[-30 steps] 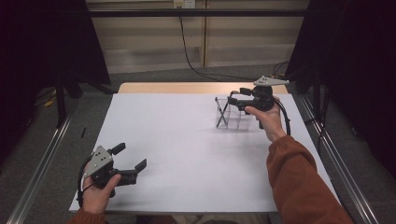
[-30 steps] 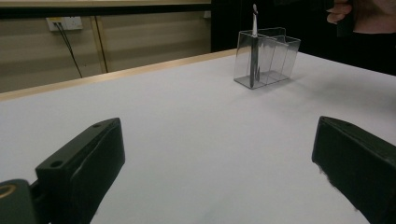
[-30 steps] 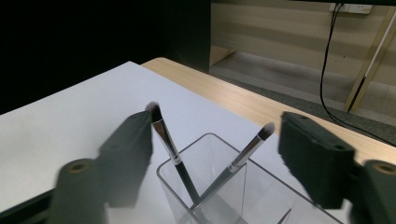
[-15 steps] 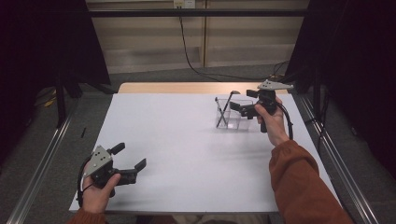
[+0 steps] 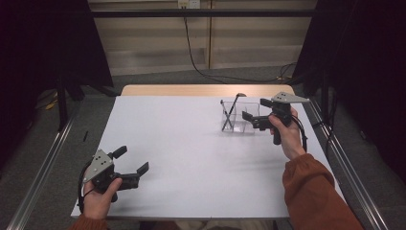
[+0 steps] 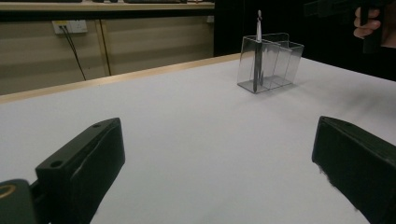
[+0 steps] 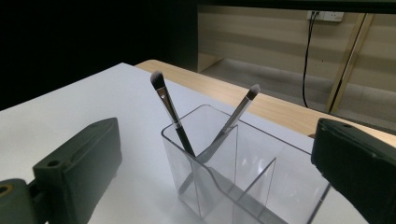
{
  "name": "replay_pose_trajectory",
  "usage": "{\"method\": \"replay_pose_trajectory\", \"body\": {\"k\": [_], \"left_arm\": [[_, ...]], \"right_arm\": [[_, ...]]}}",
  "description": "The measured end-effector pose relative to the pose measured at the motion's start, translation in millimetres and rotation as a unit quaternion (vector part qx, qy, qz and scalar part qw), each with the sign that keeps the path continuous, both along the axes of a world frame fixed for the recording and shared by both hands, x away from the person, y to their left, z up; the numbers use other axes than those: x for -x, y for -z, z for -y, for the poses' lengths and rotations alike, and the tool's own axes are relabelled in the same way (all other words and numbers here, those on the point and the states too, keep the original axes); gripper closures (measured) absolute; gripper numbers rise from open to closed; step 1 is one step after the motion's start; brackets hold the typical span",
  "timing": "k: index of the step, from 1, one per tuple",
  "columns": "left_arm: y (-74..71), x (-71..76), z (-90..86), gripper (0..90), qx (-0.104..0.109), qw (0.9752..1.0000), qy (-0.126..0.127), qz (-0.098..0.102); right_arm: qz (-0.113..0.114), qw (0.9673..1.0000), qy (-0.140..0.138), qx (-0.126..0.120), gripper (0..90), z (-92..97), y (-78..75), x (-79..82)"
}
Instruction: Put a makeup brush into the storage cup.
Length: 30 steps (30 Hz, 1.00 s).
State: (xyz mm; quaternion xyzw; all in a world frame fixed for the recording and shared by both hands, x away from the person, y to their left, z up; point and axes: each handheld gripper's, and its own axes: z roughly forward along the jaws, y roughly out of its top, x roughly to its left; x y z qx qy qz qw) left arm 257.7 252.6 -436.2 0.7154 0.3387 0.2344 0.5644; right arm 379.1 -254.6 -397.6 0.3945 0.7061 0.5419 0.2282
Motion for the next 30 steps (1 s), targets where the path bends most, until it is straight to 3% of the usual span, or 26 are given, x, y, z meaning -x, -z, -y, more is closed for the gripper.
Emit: {"method": "replay_pose_trajectory", "body": {"k": [4,6,9,16,30], "left_arm": [[0.7,-0.9,-0.4,2.6,-0.001,1.0000,-0.001,-0.002],[0.8,-1.2,-0.6,2.6,-0.001,1.0000,-0.001,-0.003],[0.8,-1.1,-0.7,2.6,-0.002,1.0000,0.000,-0.002],[0.9,0.7,-0.9,2.2,-0.009,1.0000,0.002,0.001],[0.2,-0.1,-4.4,2.2,-0.001,0.9999,-0.010,0.003]], "right_arm": [[0.003,0.9999,0.014,0.000,1.5,2.4,6.7,9.3],[0.016,0.9996,0.023,0.009,2.0,3.1,8.7,14.4],[0.020,0.9996,0.021,-0.001,1.6,4.6,8.3,19.8],[0.026,0.9995,0.016,0.008,1.4,7.7,6.8,36.2],[0.036,0.9988,0.031,0.010,1.5,20.9,11.6,68.2]]}}
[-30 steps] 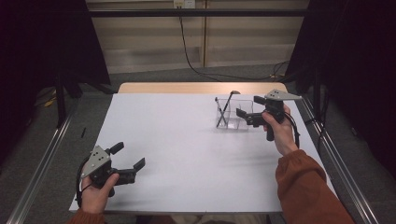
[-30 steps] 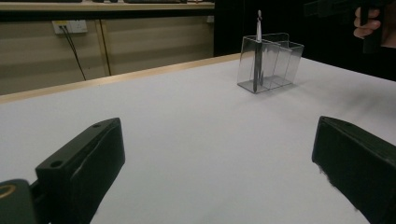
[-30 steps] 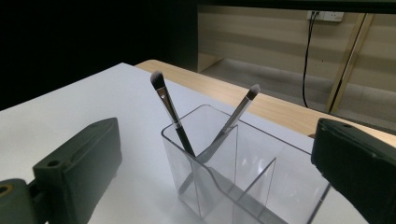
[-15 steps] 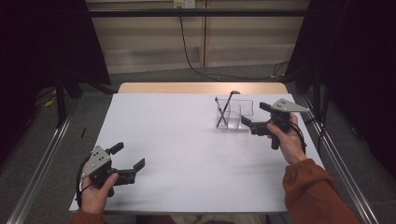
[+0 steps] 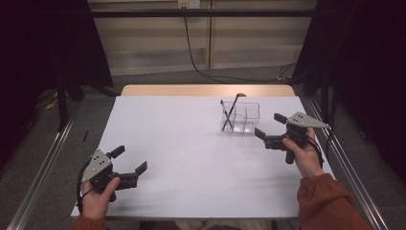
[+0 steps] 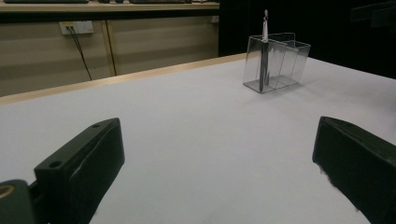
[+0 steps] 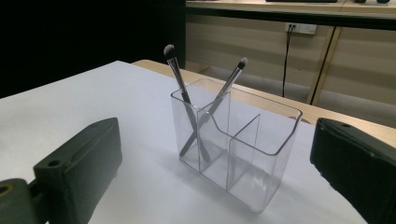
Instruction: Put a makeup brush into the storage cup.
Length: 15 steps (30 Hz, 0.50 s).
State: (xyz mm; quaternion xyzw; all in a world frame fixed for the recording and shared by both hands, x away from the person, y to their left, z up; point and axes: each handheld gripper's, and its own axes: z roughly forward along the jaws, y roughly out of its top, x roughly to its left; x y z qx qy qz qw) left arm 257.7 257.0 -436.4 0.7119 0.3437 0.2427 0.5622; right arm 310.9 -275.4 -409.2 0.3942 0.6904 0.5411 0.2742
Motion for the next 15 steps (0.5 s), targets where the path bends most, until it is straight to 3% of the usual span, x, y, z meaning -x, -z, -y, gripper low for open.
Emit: {"method": "replay_pose_trajectory", "body": {"k": [9,15], "left_arm": [[-0.4,0.3,-1.4,2.3,-0.002,1.0000,0.001,-0.001],[-1.5,2.0,-2.8,2.3,-0.001,1.0000,0.000,0.003]], "right_arm": [[0.002,1.0000,-0.005,-0.008,1.5,0.2,5.2,17.3],[0.001,0.9999,-0.011,0.001,1.7,1.1,8.5,30.8]]}}
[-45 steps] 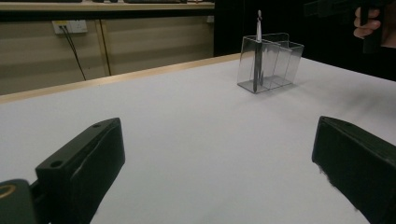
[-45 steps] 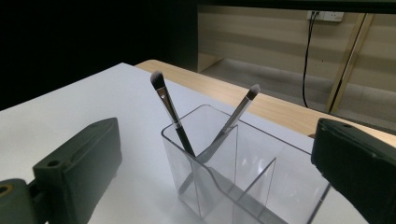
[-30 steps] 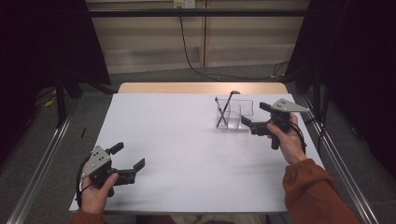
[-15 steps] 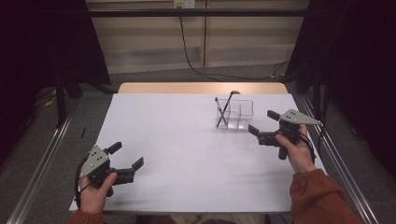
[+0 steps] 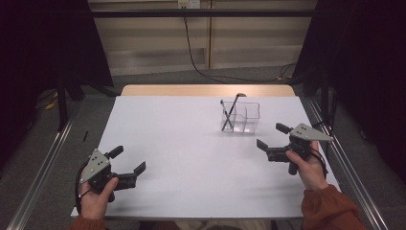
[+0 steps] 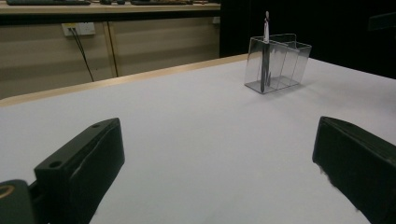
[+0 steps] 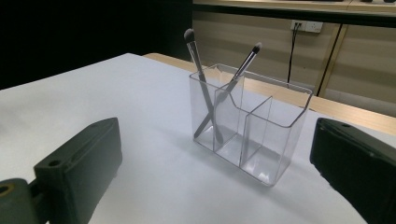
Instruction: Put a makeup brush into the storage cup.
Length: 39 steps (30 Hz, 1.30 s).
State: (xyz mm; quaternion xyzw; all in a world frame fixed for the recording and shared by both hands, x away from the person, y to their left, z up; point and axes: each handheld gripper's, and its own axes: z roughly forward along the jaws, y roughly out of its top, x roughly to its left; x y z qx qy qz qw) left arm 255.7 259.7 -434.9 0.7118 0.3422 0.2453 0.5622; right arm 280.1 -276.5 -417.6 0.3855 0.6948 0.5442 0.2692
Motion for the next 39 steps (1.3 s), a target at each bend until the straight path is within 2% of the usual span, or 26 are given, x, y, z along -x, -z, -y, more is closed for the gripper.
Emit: {"method": "replay_pose_trajectory", "body": {"k": [11,19,26,34,36,39], "left_arm": [[-0.5,1.8,0.1,2.3,-0.006,1.0000,0.003,0.005],[-0.1,3.4,0.5,2.3,-0.002,1.0000,0.001,0.004],[-0.6,7.4,-1.7,2.2,0.000,1.0000,0.000,0.006],[-0.1,7.9,0.9,2.3,0.001,1.0000,0.003,0.003],[-0.2,8.1,0.7,2.3,0.003,1.0000,0.000,0.003],[-0.3,8.7,1.1,2.2,0.002,1.0000,0.002,0.004]], "right_arm": [[0.004,0.9999,0.012,-0.008,1.7,13.9,5.6,24.4],[0.003,0.9998,0.018,-0.013,1.7,20.3,11.2,41.2],[0.007,0.9997,0.021,-0.013,1.6,24.2,11.6,50.7],[-0.004,0.9994,0.030,-0.015,1.4,29.8,18.3,61.4],[-0.003,0.9996,0.029,-0.008,1.3,30.3,18.8,63.0],[0.002,0.9994,0.034,-0.012,1.1,29.7,18.4,64.8]]}}
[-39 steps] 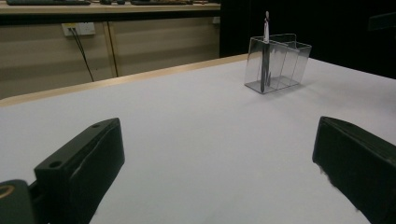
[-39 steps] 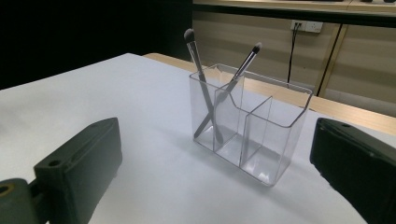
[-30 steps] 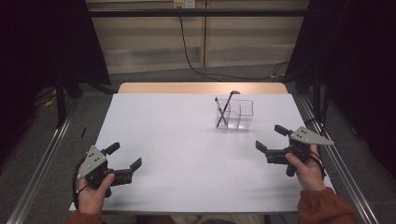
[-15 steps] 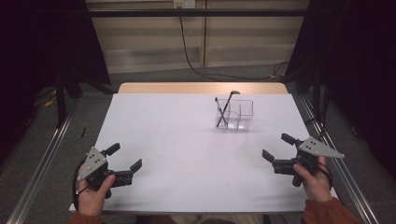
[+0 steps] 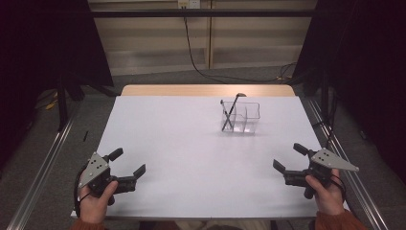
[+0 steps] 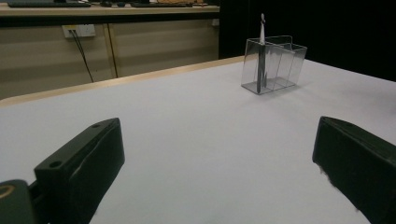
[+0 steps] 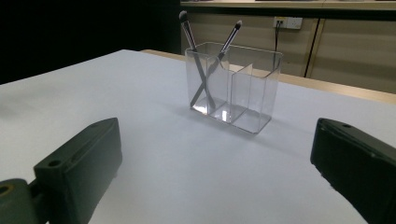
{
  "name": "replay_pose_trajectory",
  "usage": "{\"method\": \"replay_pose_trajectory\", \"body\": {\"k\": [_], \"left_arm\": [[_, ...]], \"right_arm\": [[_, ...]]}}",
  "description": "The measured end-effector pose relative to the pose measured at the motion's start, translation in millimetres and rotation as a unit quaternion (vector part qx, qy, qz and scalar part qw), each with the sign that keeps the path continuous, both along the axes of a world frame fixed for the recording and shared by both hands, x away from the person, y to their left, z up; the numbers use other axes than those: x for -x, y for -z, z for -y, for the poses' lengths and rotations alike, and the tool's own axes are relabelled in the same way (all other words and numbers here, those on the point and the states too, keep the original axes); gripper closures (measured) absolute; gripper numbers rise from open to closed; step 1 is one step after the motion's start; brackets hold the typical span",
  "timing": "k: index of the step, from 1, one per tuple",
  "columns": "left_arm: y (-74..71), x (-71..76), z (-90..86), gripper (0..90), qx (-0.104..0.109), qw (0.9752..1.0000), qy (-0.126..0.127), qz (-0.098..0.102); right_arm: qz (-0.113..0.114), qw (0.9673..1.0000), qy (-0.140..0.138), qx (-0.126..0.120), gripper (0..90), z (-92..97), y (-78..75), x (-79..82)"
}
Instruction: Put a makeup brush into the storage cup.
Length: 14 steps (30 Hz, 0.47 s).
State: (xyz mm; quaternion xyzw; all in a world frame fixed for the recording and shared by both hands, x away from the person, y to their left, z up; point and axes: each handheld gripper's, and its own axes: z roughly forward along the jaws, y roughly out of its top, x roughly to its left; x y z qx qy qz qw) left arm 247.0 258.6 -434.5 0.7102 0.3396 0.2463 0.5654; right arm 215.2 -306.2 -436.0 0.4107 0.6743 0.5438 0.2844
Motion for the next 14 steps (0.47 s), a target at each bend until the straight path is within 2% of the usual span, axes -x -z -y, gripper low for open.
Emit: {"method": "replay_pose_trajectory", "body": {"k": [5,9,14], "left_arm": [[-0.6,0.8,0.3,2.3,0.001,1.0000,0.001,0.000],[-1.1,3.3,-1.1,2.3,0.000,1.0000,0.000,0.001],[-0.6,3.3,-0.3,2.3,-0.001,1.0000,-0.001,-0.002]], "right_arm": [[-0.002,0.9999,0.000,0.010,1.2,-3.7,3.5,1.7],[-0.003,1.0000,0.007,0.004,1.3,-3.3,4.7,0.5],[-0.009,1.0000,0.003,0.003,1.2,-3.7,7.1,-1.4]]}}
